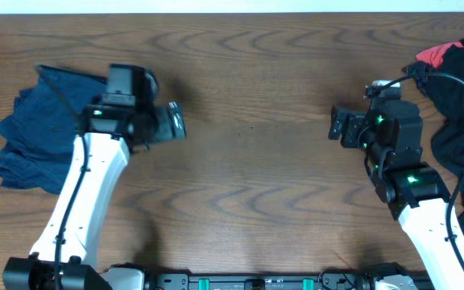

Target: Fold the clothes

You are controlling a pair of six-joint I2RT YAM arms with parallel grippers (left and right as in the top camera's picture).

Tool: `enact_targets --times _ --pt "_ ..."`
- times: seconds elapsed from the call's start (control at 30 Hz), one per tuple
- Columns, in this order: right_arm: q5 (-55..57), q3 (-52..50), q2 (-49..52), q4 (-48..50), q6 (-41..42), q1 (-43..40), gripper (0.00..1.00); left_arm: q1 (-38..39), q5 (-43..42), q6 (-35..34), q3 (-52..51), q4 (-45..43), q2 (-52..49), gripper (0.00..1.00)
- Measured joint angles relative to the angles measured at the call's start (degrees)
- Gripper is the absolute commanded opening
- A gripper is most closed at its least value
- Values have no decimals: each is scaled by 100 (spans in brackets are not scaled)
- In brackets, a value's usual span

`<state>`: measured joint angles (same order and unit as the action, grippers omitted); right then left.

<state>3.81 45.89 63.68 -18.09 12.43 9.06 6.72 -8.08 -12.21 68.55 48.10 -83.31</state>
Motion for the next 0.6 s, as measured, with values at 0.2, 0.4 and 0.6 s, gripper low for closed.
enact_targets --times 0.2,0.4,0.6 --pt "74 0 -17 -743 199 0 99 452 260 146 -4 765 94 98" --pt "199 -2 -501 -1283 522 42 99 935 597 203 -61 348 1029 98" --pt "688 -319 -1550 -1202 717 393 99 1182 752 227 -592 -289 2415 98"
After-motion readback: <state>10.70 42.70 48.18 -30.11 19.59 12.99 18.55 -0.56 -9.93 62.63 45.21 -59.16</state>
